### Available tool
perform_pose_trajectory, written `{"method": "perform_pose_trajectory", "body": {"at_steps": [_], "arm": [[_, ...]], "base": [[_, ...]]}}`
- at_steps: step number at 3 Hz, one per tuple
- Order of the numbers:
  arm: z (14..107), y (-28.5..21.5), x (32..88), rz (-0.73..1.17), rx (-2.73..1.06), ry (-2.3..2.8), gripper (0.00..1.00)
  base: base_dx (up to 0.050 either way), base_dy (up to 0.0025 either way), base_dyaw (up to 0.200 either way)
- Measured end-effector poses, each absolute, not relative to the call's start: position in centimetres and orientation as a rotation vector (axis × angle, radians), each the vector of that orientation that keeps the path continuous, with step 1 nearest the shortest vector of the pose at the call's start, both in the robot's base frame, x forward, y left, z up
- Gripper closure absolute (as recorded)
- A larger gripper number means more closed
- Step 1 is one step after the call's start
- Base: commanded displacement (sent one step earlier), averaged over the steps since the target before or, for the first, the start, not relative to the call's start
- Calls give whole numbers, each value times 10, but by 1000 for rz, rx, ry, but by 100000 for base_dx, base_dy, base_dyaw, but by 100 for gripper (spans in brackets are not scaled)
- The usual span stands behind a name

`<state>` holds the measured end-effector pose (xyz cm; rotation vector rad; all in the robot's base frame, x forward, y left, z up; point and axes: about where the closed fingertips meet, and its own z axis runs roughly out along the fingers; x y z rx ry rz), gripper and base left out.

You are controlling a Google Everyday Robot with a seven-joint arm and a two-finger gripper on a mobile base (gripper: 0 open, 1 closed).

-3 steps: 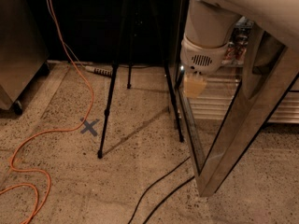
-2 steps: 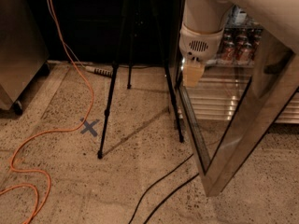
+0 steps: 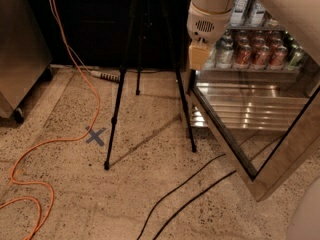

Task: Close left fridge door

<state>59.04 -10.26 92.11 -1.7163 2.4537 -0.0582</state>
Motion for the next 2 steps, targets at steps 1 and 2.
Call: {"method": "perform_pose_trajectory", "body": {"at_steps": [1,2], "arm": [[922,-99,597,-63,-1701,2431,100],[922,-99,597,-63,-1701,2431,100]], "base": [[4,-9,-19508],[5002,-1,38]]}}
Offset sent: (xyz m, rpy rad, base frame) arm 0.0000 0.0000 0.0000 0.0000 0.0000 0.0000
